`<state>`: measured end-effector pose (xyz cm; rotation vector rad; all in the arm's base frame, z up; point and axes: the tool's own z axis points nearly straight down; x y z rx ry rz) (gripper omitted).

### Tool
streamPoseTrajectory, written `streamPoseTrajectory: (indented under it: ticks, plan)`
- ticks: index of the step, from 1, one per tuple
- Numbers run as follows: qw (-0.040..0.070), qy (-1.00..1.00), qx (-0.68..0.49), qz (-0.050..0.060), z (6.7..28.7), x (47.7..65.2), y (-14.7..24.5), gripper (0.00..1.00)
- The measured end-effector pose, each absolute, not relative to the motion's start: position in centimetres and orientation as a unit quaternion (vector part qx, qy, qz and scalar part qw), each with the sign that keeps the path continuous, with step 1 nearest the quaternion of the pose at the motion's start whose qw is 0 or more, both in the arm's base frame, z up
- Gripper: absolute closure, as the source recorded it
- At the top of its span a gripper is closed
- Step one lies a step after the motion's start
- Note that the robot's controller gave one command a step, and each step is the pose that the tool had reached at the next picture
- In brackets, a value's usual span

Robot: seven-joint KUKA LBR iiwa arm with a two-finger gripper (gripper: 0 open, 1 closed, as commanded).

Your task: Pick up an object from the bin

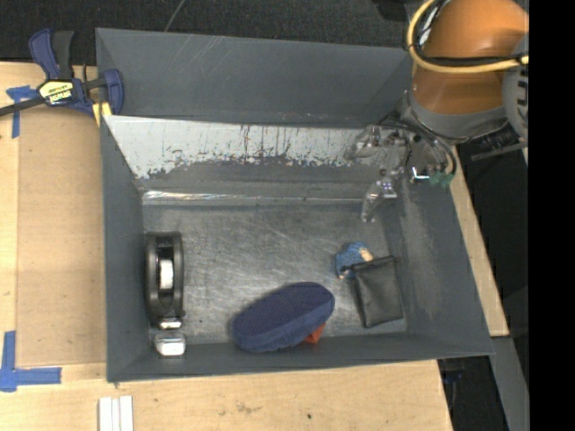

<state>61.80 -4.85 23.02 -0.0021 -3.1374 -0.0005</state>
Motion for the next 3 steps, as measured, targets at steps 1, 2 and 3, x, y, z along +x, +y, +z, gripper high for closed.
streamPoseTrajectory:
  ticks: [1, 2, 3]
  plan:
    - [0.002, -0.995, 0.099, 0.000, 9.3, 56.3, -7.5, 0.00]
    - [-0.002, -0.995, 0.100, 0.000, 9.7, 56.6, -7.5, 1.00]
    - [-0.006, -0.977, 0.214, 0.001, 26.2, 55.6, -5.3, 1.00]
